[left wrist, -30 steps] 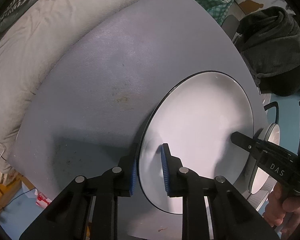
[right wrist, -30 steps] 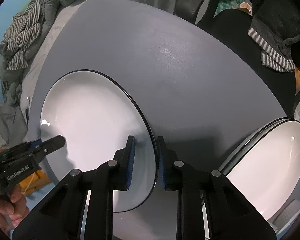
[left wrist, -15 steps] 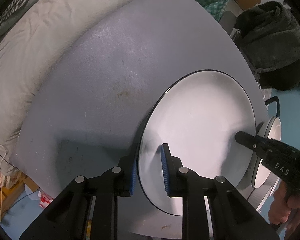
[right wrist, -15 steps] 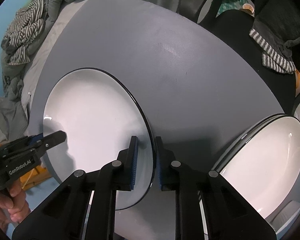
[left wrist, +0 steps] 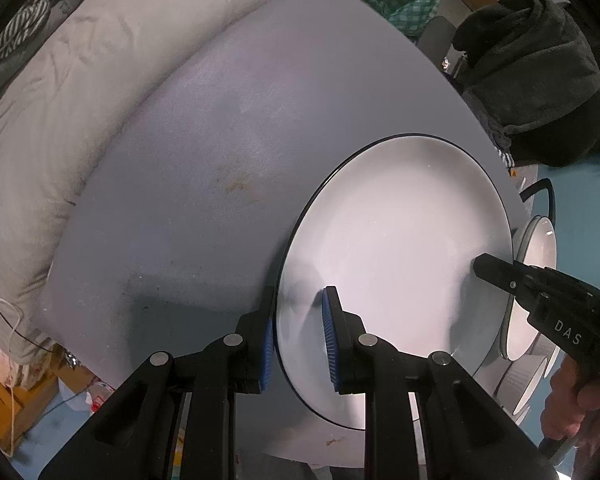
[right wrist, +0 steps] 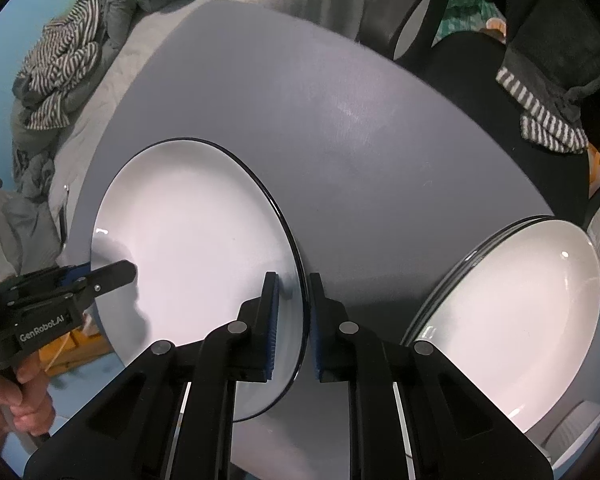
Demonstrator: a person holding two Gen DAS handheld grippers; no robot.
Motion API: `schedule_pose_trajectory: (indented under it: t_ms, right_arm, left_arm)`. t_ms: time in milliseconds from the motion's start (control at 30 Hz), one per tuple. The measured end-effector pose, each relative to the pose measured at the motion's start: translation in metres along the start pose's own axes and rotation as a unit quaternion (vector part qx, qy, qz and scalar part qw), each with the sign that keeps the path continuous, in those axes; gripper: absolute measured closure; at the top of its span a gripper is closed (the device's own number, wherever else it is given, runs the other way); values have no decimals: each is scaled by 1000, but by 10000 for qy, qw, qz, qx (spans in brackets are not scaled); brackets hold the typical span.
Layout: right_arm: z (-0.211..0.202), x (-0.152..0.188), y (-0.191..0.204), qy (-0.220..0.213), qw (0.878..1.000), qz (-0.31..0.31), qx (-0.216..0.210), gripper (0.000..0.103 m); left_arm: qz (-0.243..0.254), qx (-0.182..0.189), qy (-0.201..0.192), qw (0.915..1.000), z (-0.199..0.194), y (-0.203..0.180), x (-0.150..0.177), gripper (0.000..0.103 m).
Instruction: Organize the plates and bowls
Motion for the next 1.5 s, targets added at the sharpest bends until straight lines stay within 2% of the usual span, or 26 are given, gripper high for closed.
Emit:
schedule_pose_trajectory:
  t_ms: [300, 833, 1500]
  right_arm:
    - [-22, 4, -13, -142, 9997, 177, -7, 90]
    - [-39, 32, -75, -248, 9958, 882, -46, 90]
    - [-46, 80, -176, -246, 9789, 2028, -14, 89]
  left_arm:
    - [190, 44, 5, 9998, -6, -27, 2, 82]
    - [841, 87, 198, 9962, 7, -90, 3, 82]
    - [1812, 70, 683, 9811, 66, -199, 5, 82]
Point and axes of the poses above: each gripper's, at about its wrist camera, not at the fingertips, and z roughly the way its jaws point, y to its left, x to its underside, the point moved 1 cm from there along z, roughly the way its jaws point, and after that the axes turned 15 degrees about x, right-handed, at the moved point
